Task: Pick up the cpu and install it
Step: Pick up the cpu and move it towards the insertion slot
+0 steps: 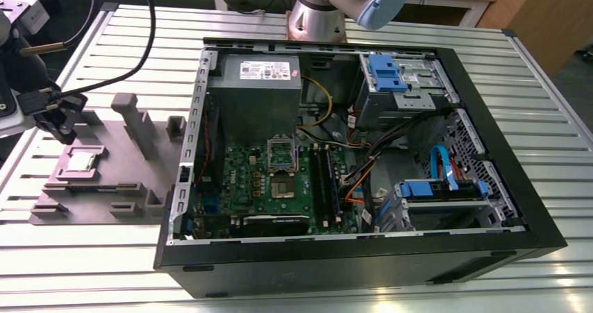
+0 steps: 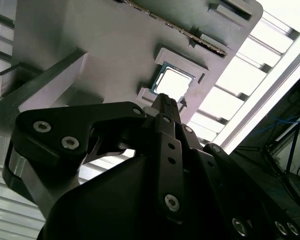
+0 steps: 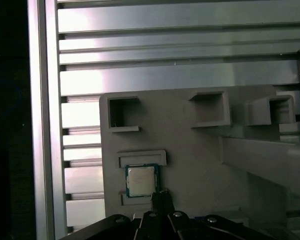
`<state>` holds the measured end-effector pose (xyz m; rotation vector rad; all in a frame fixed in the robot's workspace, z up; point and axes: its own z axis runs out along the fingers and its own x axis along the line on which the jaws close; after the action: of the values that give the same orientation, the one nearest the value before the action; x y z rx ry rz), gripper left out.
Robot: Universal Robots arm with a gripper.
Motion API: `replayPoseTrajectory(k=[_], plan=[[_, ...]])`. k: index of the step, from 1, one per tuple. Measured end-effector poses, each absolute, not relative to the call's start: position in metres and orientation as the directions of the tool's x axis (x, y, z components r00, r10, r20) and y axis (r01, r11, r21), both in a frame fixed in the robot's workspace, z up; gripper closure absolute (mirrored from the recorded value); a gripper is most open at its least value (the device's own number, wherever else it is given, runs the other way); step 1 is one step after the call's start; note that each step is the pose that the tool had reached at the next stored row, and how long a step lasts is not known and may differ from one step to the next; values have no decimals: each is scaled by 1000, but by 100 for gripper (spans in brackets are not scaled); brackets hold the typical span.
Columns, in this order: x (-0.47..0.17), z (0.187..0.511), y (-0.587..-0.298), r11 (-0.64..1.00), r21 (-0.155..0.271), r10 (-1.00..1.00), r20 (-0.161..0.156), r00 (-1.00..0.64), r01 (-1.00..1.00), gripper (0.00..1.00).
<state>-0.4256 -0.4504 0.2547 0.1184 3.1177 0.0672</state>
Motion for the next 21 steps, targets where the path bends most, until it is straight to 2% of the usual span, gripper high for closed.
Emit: replayPoseTrajectory(k=[21], plan=[[-434, 219, -451, 996, 44, 76, -17, -997, 75, 90]])
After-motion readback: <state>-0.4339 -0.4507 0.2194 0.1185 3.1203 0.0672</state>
